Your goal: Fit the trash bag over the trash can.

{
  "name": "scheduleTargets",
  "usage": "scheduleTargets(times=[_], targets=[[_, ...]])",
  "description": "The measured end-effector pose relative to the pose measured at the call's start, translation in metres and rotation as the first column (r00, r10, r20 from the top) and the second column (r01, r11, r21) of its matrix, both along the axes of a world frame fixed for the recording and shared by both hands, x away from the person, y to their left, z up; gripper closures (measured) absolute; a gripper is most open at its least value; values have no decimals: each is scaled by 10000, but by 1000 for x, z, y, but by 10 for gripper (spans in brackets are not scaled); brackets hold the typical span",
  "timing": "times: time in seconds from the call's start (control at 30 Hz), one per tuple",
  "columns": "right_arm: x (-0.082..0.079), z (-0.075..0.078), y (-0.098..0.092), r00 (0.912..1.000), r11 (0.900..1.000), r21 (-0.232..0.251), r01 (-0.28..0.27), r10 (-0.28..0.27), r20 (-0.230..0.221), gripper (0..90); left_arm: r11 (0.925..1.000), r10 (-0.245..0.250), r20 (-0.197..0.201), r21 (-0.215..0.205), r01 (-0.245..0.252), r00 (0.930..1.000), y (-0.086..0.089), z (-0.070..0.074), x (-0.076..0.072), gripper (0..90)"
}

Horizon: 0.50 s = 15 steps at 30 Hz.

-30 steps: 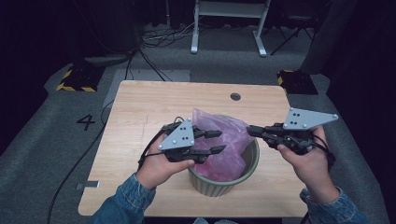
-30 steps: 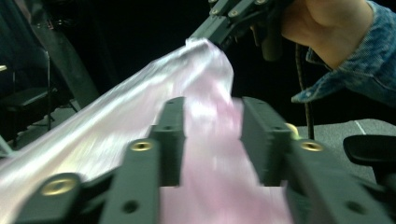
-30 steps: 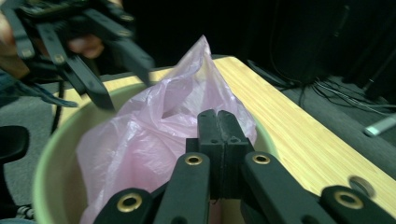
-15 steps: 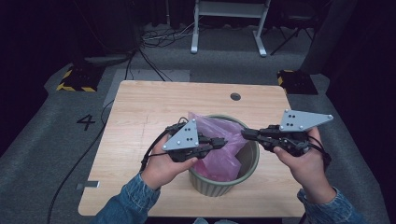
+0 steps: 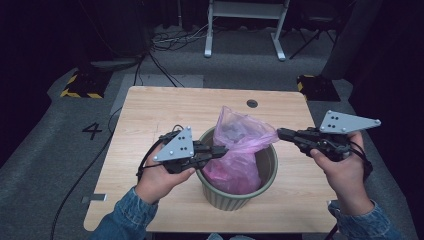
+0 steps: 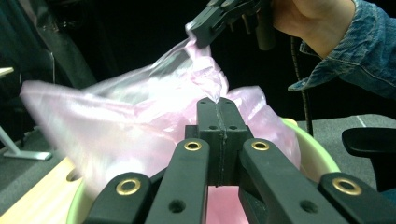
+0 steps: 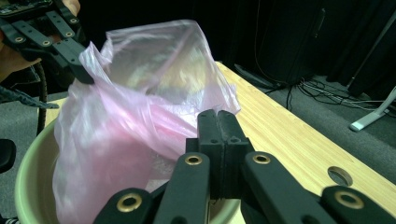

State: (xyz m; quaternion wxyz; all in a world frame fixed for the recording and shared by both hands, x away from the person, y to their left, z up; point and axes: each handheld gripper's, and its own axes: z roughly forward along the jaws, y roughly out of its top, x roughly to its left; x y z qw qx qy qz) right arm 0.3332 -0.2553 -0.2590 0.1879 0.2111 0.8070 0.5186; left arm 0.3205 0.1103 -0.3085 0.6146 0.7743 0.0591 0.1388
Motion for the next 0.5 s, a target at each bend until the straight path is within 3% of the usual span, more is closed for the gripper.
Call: scheduleTargets(times=[0.17, 0.5], targets=[[-2, 1, -14, 9999, 9999, -29, 167, -167, 12, 900, 10000, 34, -49, 1, -34, 10000, 20, -1, -2, 900], [-5, 8, -38, 9983, 9983, -43, 575, -574, 107, 900, 9987, 202, -71, -460, -205, 9998, 66, 6, -6, 900]])
